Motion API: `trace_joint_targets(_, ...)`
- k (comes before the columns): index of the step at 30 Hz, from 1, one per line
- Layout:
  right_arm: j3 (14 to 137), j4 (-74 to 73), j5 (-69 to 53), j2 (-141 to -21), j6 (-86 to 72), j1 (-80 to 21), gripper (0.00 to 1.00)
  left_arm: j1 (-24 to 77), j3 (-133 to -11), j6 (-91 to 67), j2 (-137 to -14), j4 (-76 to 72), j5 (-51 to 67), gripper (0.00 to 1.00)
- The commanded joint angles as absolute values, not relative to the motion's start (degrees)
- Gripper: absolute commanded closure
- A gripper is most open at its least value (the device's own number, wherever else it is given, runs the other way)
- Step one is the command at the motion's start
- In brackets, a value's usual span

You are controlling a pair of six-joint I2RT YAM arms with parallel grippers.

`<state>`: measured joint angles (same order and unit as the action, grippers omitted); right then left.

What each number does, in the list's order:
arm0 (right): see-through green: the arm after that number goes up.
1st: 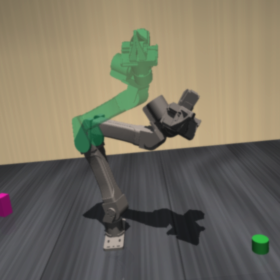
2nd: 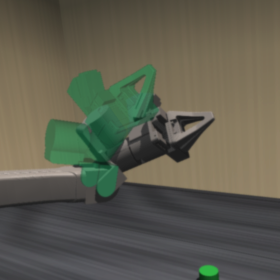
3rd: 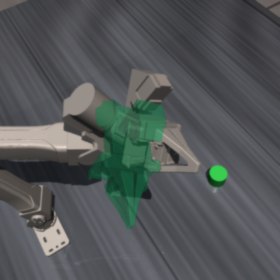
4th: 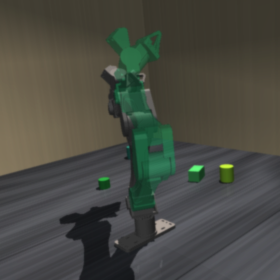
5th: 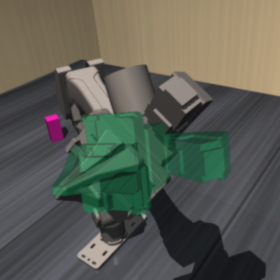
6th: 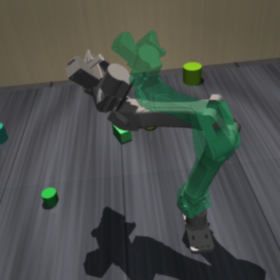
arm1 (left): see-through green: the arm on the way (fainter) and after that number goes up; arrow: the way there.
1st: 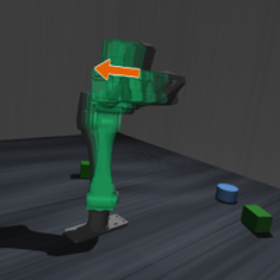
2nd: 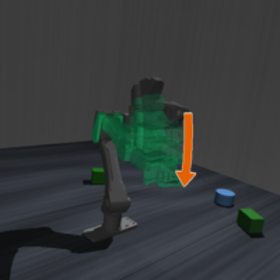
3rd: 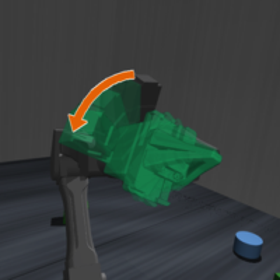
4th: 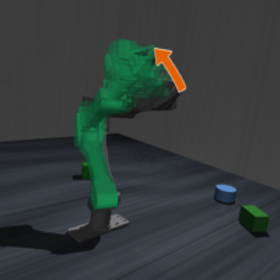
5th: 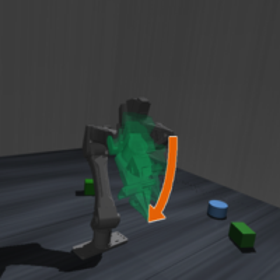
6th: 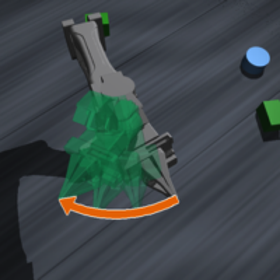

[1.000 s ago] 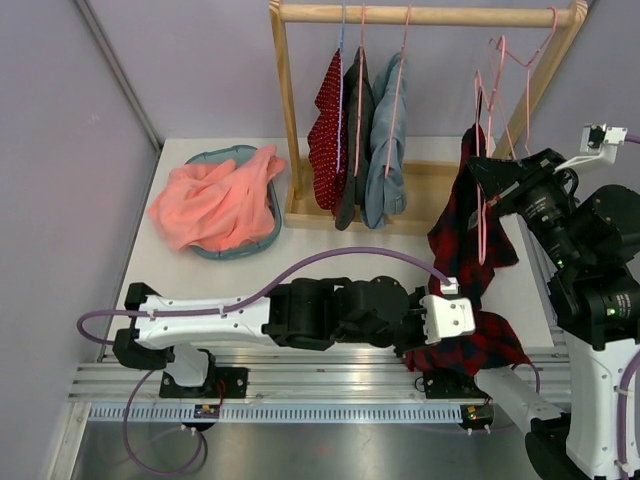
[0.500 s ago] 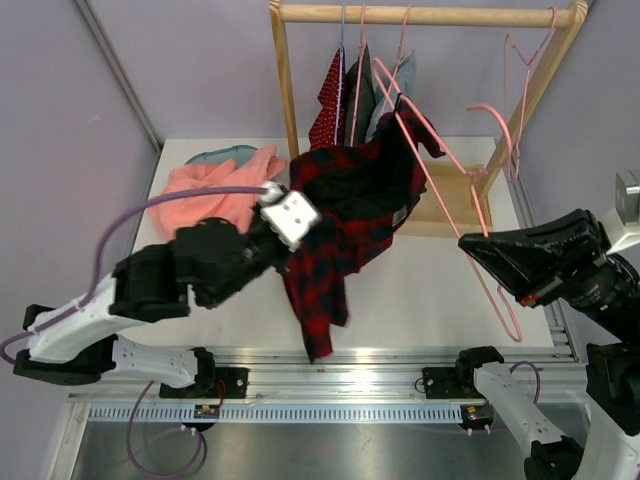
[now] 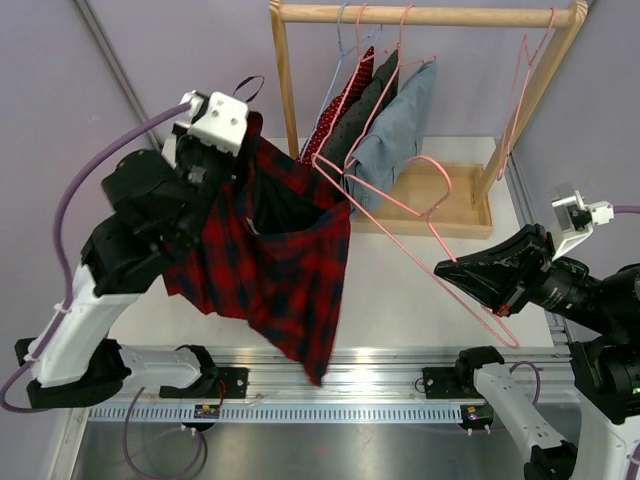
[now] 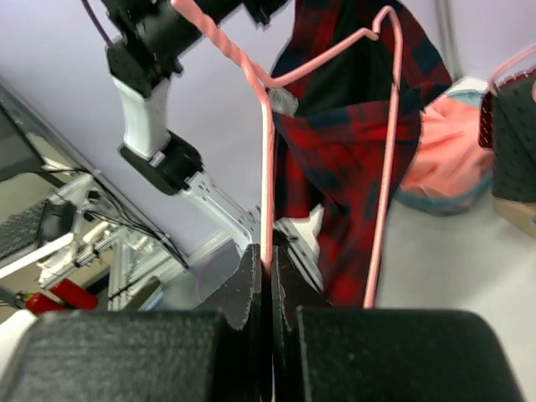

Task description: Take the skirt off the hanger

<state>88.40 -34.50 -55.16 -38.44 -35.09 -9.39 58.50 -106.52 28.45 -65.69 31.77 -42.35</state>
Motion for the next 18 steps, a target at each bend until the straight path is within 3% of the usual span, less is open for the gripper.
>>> trace_joint_targets(1,87.90,-40.69,-50.27,-36.48,-26.54,-9.49,1.00,50.83,-110.91,31.56,-69.95,24.18,-38.50,1.00)
trace_joint_targets(5,84.47,-41.04,-51.15,-35.25,-26.10,-9.58,1.00,33.89,-121.00,27.34,-78.63,23.74,-33.85,1.00)
trace_joint_targets(11,83.85,-42.36,-53.00,-36.12,-25.14,-10.02,1.00,17.97,-138.30,19.61,-91.65,23.90,-32.44,1.00)
trace_joint_targets(18,81.04,-44.91,-51.24,-35.86,-22.41,-11.51,1.00,11.17,-142.64,15.39,-101.24,20.30,-29.70,1.00)
